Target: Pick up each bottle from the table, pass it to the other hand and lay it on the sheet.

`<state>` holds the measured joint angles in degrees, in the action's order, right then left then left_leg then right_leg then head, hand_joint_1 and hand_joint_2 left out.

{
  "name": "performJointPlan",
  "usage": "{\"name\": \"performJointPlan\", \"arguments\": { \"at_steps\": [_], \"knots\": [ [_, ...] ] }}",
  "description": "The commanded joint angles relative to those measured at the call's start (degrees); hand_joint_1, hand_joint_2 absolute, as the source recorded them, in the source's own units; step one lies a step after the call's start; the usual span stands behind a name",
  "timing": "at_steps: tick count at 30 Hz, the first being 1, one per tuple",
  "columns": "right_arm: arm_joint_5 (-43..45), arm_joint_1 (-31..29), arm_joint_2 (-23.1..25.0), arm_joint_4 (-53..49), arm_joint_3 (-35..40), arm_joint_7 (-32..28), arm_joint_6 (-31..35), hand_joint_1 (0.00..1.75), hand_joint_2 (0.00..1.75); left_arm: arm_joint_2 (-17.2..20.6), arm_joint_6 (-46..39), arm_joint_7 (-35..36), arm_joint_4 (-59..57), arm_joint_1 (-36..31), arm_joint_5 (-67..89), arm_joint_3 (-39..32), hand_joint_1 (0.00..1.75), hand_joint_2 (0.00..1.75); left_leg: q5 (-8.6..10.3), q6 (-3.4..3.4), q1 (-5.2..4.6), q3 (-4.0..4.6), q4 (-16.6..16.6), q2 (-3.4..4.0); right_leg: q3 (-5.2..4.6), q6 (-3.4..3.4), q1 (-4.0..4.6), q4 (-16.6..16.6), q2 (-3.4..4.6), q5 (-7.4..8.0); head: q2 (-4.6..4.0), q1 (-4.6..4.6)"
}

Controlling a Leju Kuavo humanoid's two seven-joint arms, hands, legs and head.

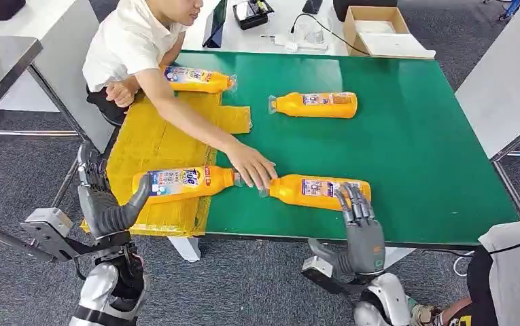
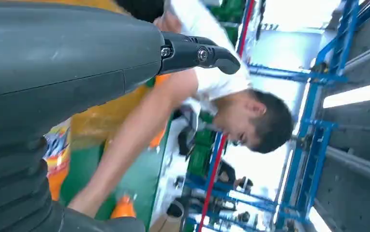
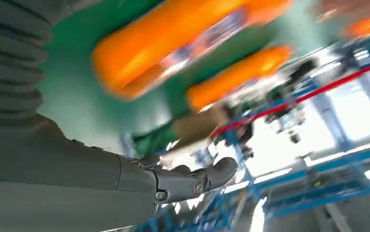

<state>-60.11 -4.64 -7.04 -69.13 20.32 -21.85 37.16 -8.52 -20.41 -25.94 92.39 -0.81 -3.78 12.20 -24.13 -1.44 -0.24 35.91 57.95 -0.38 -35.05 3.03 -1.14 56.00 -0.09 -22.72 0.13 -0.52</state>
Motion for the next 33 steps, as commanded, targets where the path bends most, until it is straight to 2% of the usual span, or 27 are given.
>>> {"name": "performJointPlan", "arguments": {
  "at_steps": [1,6,9,12,15,16,17,18,21,29,33],
  "knots": [
    [-4.86,-9.42,-4.42,11.32,-5.07,5.01,-4.39,0.0,1.75,3.52,0.53,0.22,3.24,3.31,1.41,5.58,0.0,1.75,-0.2,0.12,0.04,-0.48,-0.03,0.32,0.37,-0.18,0.06,-0.01,0.28,-0.11,0.0,0.0],
    [-4.44,-10.66,-4.41,13.25,-5.01,5.1,-5.05,0.0,1.75,3.38,0.62,0.2,2.56,3.21,1.47,5.8,0.0,1.75,-0.12,0.11,0.06,-0.42,-0.04,0.15,0.37,-0.15,0.08,-0.05,0.03,-0.11,0.0,0.0],
    [-0.45,-15.77,-2.02,17.65,-4.46,3.78,-6.83,0.0,1.75,3.08,0.15,0.16,0.55,2.32,2.66,6.42,0.0,1.75,-0.07,0.07,0.03,-0.27,-0.04,0.28,0.18,-0.1,0.03,-0.01,0.17,-0.02,0.0,0.02],
    [-0.18,-20.72,-1.13,22.43,-2.23,5.39,-10.32,0.0,1.75,2.58,-0.28,0.18,-1.47,1.23,3.06,7.03,0.0,1.75,-0.05,0.07,0.01,-0.25,-0.05,0.39,0.14,-0.1,0.02,0.0,0.27,0.02,0.0,0.0],
    [1.69,-23.04,-0.02,26.67,-1.56,4.67,-13.47,0.0,1.75,2.14,-0.52,0.0,-2.27,0.49,3.41,7.71,0.0,1.75,-0.05,0.1,0.05,-0.36,-0.07,0.37,0.25,-0.14,0.06,-0.03,0.23,0.01,0.0,0.0],
    [2.15,-23.46,0.15,28.14,-1.17,4.39,-13.99,0.0,1.75,1.88,-2.04,-0.33,-2.74,0.14,4.8,7.93,0.0,1.75,0.0,0.07,0.05,-0.23,-0.05,0.24,0.17,-0.1,0.06,-0.04,0.11,0.02,0.0,0.02],
    [2.92,-23.82,0.63,29.88,-1.16,4.27,-14.21,0.0,1.75,1.9,-3.25,-0.68,-3.23,-0.45,6.43,8.58,0.0,1.75,-0.12,0.16,0.11,-0.57,-0.06,0.32,0.49,-0.23,0.13,-0.06,0.18,-0.07,0.0,0.0],
    [4.47,-24.06,1.13,31.37,-1.6,3.41,-14.79,0.0,1.75,1.92,-3.45,-0.6,-3.61,-0.89,6.65,8.96,0.0,1.75,0.04,0.04,0.04,-0.23,-0.07,0.16,0.18,-0.09,0.05,-0.04,0.05,0.0,0.0,0.0],
    [4.44,-24.7,1.36,35.13,-0.92,3.93,-14.87,0.0,1.75,2.03,-2.71,0.13,-4.59,-1.77,6.53,10.07,0.0,1.75,-0.03,0.08,0.08,-0.42,-0.08,0.16,0.38,-0.15,0.09,-0.06,0.04,-0.06,0.0,0.0],
    [4.88,-25.4,1.38,37.84,-0.85,4.55,-16.32,0.0,1.75,1.91,-2.16,0.65,-5.23,-1.98,6.7,11.16,0.0,1.75,-0.06,0.08,0.07,-0.43,-0.05,0.14,0.41,-0.15,0.08,-0.02,0.04,-0.09,0.0,0.0],
    [4.94,-26.25,0.76,38.96,-0.32,8.03,-20.17,0.0,1.75,2.3,1.59,3.93,-5.31,-1.88,3.87,11.96,0.0,1.75,-0.08,0.1,0.07,-0.43,-0.02,0.18,0.39,-0.17,0.08,0.02,0.09,-0.1,0.0,0.0]
  ]
}}
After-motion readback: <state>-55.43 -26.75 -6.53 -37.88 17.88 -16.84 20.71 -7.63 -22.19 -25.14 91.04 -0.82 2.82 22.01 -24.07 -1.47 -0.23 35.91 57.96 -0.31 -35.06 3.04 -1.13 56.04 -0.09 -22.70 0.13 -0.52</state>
